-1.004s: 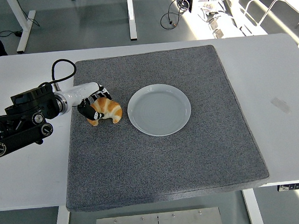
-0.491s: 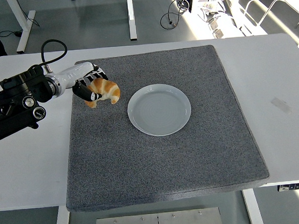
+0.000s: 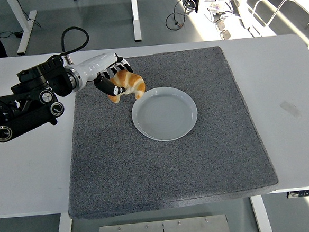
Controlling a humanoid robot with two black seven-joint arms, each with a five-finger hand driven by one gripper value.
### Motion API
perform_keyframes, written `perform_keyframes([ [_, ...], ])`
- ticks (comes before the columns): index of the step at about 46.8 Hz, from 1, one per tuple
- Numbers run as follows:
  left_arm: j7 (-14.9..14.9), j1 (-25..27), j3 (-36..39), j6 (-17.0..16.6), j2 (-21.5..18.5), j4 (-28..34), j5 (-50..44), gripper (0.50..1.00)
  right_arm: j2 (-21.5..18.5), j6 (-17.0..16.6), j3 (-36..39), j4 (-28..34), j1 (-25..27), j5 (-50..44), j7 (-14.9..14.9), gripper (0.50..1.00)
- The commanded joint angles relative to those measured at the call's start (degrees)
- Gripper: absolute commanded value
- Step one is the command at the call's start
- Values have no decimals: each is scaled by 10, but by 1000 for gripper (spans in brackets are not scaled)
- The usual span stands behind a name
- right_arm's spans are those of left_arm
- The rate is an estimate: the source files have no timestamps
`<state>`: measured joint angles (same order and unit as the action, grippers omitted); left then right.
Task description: Place the bread on the plate
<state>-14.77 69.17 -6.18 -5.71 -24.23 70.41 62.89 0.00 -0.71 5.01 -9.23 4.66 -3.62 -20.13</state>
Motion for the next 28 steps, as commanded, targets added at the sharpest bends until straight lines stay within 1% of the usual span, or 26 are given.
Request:
perform_keyframes([
  [1,0,0,0,0,12,0,0,500,0,0,0,0,0,0,0,1000],
  [13,0,-4,1,-1,42,-1,6,500,0,0,0,0,0,0,0,1000],
  [28,0,-11,6,-2,65,-15,7,500,0,-1,0,0,0,0,-1,1000],
])
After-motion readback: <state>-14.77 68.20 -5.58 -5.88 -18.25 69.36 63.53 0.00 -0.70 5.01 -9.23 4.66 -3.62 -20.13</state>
